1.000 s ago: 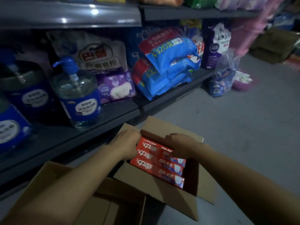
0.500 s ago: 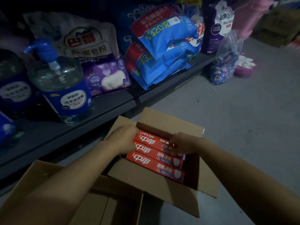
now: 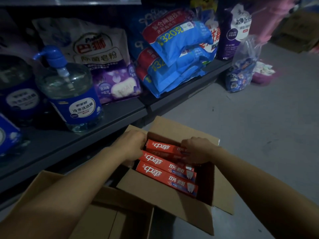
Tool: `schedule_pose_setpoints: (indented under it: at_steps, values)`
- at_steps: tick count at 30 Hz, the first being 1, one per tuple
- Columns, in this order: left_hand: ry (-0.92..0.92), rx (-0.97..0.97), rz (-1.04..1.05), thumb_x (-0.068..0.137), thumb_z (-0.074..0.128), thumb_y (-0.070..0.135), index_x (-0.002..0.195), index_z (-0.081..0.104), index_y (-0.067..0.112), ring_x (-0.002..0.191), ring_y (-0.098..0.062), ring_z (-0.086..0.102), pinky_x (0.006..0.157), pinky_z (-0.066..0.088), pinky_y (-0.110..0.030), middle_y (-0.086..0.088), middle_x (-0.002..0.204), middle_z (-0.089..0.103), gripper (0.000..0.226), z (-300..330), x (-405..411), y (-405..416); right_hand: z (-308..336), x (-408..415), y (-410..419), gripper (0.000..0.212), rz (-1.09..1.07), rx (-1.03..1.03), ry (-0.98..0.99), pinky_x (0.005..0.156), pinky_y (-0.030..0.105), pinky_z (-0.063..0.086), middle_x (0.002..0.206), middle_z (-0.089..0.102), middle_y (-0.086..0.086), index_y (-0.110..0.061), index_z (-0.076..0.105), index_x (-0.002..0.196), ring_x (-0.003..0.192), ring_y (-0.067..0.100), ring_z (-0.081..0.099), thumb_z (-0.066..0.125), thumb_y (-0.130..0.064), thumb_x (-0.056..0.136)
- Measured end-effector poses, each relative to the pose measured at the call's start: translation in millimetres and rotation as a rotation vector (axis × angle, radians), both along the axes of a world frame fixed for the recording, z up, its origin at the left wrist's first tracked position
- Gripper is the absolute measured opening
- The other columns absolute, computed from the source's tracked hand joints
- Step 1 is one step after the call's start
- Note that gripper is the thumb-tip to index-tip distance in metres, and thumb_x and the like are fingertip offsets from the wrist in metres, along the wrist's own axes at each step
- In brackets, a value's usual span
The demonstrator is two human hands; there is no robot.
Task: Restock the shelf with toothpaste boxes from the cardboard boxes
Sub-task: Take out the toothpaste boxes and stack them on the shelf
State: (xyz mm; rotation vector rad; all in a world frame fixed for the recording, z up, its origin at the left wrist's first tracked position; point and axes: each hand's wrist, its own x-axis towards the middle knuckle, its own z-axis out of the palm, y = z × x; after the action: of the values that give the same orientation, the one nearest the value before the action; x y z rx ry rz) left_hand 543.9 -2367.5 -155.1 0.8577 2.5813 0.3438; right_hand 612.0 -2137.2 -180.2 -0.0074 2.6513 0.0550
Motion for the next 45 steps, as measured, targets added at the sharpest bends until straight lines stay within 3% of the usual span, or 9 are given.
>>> schedule_pose_setpoints:
  at_steps: [1, 4, 6, 12, 20, 27, 32, 36, 45]
  values:
    - [0.012, -0.006, 0.005, 0.085, 0.065, 0.019, 0.085, 0.063, 0.015, 0.080, -0.013, 0.061, 0.064, 0.051, -0.026, 0.003, 0.089, 0.063, 0.005, 3, -1, -2, 6, -1, 2, 0.047, 0.003, 0.003, 0.011, 0.073, 0.027, 0.040, 0.112, 0.061, 0.003, -0.021, 0.052, 0.120, 0.093, 0.020, 0.056, 0.067, -0.044, 0.082]
    - [0.030, -0.021, 0.043, 0.084, 0.064, 0.013, 0.112, 0.062, 0.014, 0.099, -0.018, 0.061, 0.083, 0.054, -0.034, 0.000, 0.111, 0.062, 0.028, 16, -7, -7, 32, -4, 5, 0.039, 0.020, -0.023, 0.012, 0.069, 0.026, 0.039, 0.107, 0.063, 0.000, -0.021, 0.055, 0.116, 0.084, 0.015, 0.053, 0.065, -0.043, 0.085]
    - [0.052, -0.019, 0.066, 0.084, 0.065, 0.013, 0.121, 0.058, 0.018, 0.104, -0.016, 0.058, 0.084, 0.051, -0.031, 0.000, 0.117, 0.059, 0.039, 30, -11, -13, 54, -8, 1, 0.038, 0.047, -0.052, -0.006, 0.070, 0.025, 0.041, 0.107, 0.063, 0.000, -0.021, 0.055, 0.118, 0.085, 0.014, 0.054, 0.064, -0.041, 0.087]
    - [0.138, -0.039, 0.080, 0.080, 0.069, 0.020, 0.114, 0.061, 0.019, 0.099, -0.015, 0.058, 0.085, 0.052, -0.033, 0.002, 0.113, 0.061, 0.035, 95, -23, -52, 141, -20, -35, 0.035, 0.097, -0.132, -0.094, 0.087, 0.031, 0.052, 0.106, 0.056, -0.006, -0.025, 0.054, 0.121, 0.100, 0.014, 0.060, 0.062, -0.034, 0.088]
    - [0.324, -0.001, 0.168, 0.075, 0.069, 0.015, 0.108, 0.067, 0.013, 0.095, -0.022, 0.063, 0.083, 0.052, -0.034, -0.004, 0.103, 0.069, 0.032, 204, -12, -133, 260, -35, -106, 0.028, 0.272, -0.141, 0.057, 0.057, 0.010, 0.042, 0.096, 0.066, -0.003, -0.023, 0.061, 0.105, 0.082, 0.012, 0.060, 0.063, -0.015, 0.079]
    - [0.442, 0.028, 0.306, 0.072, 0.071, 0.011, 0.112, 0.067, 0.014, 0.095, -0.018, 0.064, 0.085, 0.053, -0.034, -0.003, 0.107, 0.069, 0.040, 291, -1, -219, 352, -61, -172, 0.026, 0.425, -0.175, 0.134, 0.055, 0.012, 0.044, 0.072, 0.060, -0.011, -0.032, 0.058, 0.085, 0.059, -0.006, 0.057, 0.064, -0.009, 0.075]
    - [0.554, 0.027, 0.402, 0.074, 0.071, 0.011, 0.117, 0.067, 0.014, 0.099, -0.013, 0.064, 0.084, 0.049, -0.021, 0.000, 0.111, 0.070, 0.043, 341, 6, -274, 405, -81, -224, 0.031, 0.567, -0.157, 0.247, 0.061, 0.013, 0.042, 0.086, 0.061, -0.007, -0.021, 0.062, 0.105, 0.076, 0.009, 0.056, 0.065, -0.010, 0.076]
    - [0.568, 0.073, 0.494, 0.073, 0.075, 0.009, 0.114, 0.068, 0.013, 0.094, -0.015, 0.064, 0.084, 0.052, -0.025, -0.002, 0.107, 0.070, 0.042, 358, 0, -303, 432, -106, -257, 0.030, 0.580, -0.181, 0.293, 0.066, 0.019, 0.044, 0.085, 0.060, -0.013, -0.025, 0.060, 0.104, 0.076, 0.008, 0.058, 0.066, -0.019, 0.076]
    - [0.498, 0.107, 0.591, 0.075, 0.074, 0.007, 0.118, 0.065, 0.013, 0.096, -0.014, 0.062, 0.086, 0.052, -0.027, 0.000, 0.109, 0.067, 0.044, 354, -23, -323, 434, -164, -306, 0.036, 0.523, -0.178, 0.267, 0.089, 0.033, 0.053, 0.112, 0.063, -0.006, -0.022, 0.059, 0.120, 0.099, 0.013, 0.062, 0.064, -0.015, 0.085]
